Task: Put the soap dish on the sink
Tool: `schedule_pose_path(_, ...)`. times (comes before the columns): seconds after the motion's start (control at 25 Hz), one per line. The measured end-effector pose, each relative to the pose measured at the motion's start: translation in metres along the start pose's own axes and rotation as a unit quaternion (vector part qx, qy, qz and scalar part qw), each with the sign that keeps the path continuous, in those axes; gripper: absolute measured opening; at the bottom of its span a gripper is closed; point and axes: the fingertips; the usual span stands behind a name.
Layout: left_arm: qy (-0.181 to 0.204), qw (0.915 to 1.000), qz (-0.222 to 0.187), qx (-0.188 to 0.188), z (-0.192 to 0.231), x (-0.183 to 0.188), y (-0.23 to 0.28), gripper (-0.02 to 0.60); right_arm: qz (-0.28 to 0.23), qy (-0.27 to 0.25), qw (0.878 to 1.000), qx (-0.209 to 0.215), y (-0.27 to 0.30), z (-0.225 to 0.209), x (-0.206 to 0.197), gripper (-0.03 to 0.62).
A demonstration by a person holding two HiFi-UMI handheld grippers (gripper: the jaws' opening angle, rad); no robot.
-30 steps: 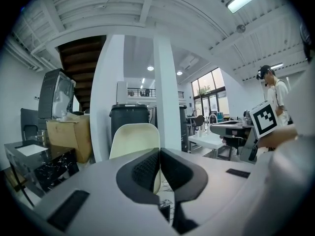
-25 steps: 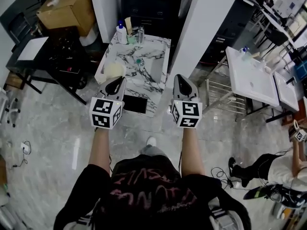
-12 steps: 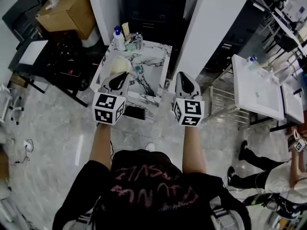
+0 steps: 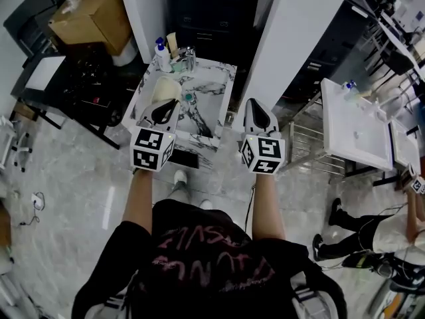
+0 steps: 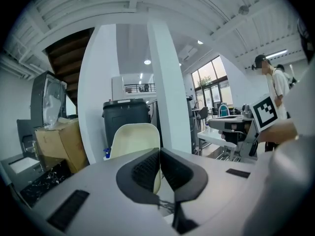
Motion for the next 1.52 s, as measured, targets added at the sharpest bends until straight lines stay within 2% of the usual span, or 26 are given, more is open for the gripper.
schedule_pose_path(0.4, -0.036, 0.9989, -0.006, -0.028, 0.014, -0.001, 0.049, 0.020, -0.008, 0.002, 1.000, -0.004, 0.035, -0.012, -0.006, 0.014)
schedule_pose_path(0.68, -0.022, 0.9978, 0.014, -0.061, 0.016, -0.014, 0.104, 0.020, 0.024, -0.010, 0.999, -0.032, 0.072, -0.038, -0.022, 0.014)
schedule_pose_path(1.04, -0.009, 0.9945, 0.032, -0.100, 0.019, -0.029, 0.177, 0.020, 0.039, 0.009, 0.998, -0.052, 0.123, -0.070, -0.041, 0.014)
schedule_pose_path(1.28, 0.011, 0.9898, 0.059, -0.129, 0.015, -0.053, 0.225, 0.020, 0.062, 0.014, 0.996, -0.063, 0.152, -0.085, -0.064, 0.014)
schedule_pose_path(1.52, 0.023, 0.9812, 0.101, -0.163, 0.006, -0.088, 0.273, 0.020, 0.092, 0.026, 0.993, -0.067, 0.177, -0.098, -0.096, 0.014)
Point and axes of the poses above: the fingertips, and each gripper's own axes: y forward along the fingers, z to its left, x out of its top, and after that the axes turned 11 degrees about x, right-handed
